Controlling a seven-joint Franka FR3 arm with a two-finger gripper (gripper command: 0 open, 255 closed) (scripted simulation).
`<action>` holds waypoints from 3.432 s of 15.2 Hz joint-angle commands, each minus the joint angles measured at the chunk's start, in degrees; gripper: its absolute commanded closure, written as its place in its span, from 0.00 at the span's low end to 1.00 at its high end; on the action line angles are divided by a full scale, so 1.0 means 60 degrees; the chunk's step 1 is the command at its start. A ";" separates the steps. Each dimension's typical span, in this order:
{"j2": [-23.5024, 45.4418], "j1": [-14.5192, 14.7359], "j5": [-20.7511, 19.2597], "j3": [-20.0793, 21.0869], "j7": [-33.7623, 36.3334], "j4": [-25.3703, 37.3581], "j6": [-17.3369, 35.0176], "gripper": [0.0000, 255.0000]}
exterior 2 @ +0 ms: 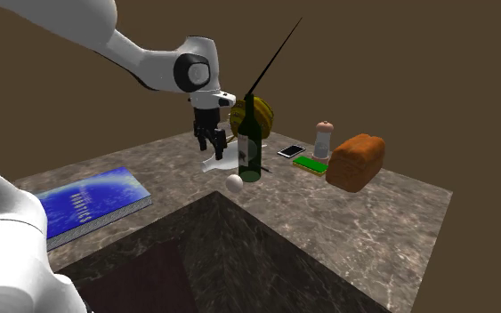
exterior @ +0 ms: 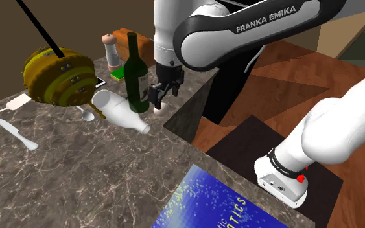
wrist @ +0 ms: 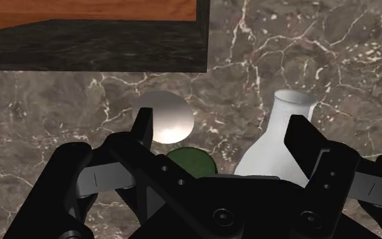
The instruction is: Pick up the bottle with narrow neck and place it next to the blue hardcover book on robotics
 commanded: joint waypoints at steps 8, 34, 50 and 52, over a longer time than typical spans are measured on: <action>0.3092 0.0690 -0.1640 0.0610 0.1849 0.2043 0.0997 0.00; 0.3622 0.0808 -0.2006 0.0488 0.2095 0.1788 0.1713 1.00; 0.2581 0.0633 -0.1288 0.0674 0.1619 0.2718 -0.0115 1.00; 0.2486 0.0621 -0.1226 0.0682 0.1578 0.2873 -0.0353 1.00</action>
